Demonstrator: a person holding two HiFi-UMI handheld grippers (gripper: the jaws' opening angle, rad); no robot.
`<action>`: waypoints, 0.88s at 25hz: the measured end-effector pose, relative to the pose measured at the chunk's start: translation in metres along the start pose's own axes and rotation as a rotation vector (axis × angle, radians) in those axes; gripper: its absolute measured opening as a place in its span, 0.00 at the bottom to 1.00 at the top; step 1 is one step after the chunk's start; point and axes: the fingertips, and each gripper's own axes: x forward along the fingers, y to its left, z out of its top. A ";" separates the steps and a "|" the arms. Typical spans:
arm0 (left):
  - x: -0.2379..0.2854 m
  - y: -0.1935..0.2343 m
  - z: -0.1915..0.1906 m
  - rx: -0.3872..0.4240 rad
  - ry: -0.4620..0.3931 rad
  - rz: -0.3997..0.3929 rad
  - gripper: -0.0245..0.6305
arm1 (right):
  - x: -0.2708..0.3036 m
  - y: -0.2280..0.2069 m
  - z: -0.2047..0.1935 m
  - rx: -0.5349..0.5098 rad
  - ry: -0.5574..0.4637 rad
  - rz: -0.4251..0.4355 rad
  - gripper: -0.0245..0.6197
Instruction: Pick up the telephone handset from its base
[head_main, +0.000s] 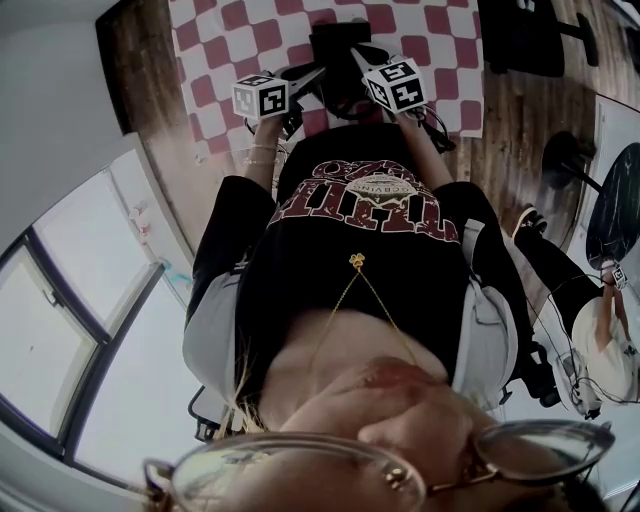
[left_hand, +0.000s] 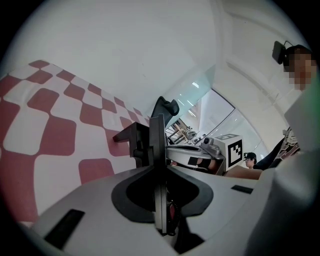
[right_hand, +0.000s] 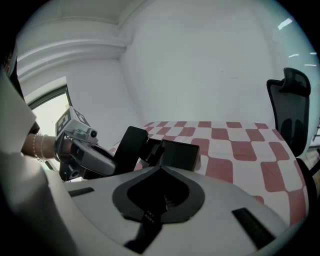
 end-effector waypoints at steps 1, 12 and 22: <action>-0.001 -0.001 0.000 0.001 -0.003 -0.001 0.15 | 0.000 0.000 0.000 -0.001 0.000 0.000 0.07; -0.007 -0.009 0.007 -0.015 -0.067 -0.014 0.15 | 0.000 -0.001 0.000 0.004 -0.010 0.012 0.07; -0.024 -0.026 0.029 -0.072 -0.151 -0.057 0.15 | 0.000 0.000 -0.001 -0.012 -0.011 0.015 0.07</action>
